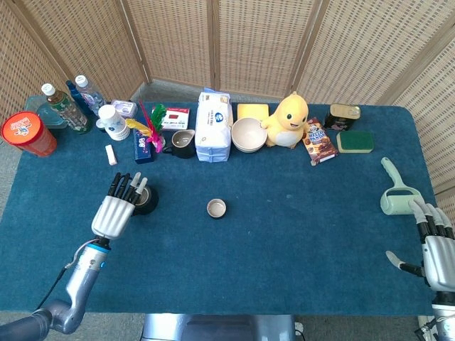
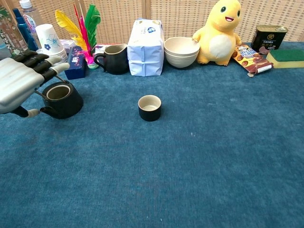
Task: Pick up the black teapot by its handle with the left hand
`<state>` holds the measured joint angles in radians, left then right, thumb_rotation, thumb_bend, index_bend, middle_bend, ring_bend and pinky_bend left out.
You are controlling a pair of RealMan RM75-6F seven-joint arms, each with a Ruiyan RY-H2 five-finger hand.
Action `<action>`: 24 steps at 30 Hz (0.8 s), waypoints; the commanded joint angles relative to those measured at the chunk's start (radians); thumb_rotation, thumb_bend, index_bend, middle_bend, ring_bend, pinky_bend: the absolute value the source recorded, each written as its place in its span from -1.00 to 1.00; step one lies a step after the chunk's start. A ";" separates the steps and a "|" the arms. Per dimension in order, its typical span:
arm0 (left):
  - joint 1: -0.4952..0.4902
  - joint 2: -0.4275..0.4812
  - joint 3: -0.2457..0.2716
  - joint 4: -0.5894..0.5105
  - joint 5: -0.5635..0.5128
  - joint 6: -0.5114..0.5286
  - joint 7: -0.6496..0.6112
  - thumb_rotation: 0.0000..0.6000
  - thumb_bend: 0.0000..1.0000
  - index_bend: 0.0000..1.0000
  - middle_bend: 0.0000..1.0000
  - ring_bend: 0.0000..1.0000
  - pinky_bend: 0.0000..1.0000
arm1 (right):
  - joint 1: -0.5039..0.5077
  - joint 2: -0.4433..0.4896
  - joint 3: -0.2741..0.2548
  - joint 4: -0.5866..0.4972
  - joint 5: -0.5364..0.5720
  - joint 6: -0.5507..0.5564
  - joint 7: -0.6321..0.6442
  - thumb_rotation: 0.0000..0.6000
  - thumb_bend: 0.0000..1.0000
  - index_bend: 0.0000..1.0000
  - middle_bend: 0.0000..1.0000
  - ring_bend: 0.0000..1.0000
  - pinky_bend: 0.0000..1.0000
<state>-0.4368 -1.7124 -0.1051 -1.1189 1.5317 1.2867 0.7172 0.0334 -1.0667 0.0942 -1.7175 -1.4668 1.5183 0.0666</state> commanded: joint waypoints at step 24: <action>-0.092 -0.080 -0.073 -0.075 -0.087 -0.060 0.105 1.00 -0.68 -1.00 -1.00 -1.00 -0.90 | -0.005 0.012 -0.001 -0.001 -0.005 0.006 0.032 1.00 -1.00 -1.00 -1.00 -1.00 -1.00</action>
<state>-0.5220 -1.7855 -0.1715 -1.1906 1.4516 1.2339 0.8151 0.0283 -1.0547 0.0934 -1.7184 -1.4723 1.5243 0.0984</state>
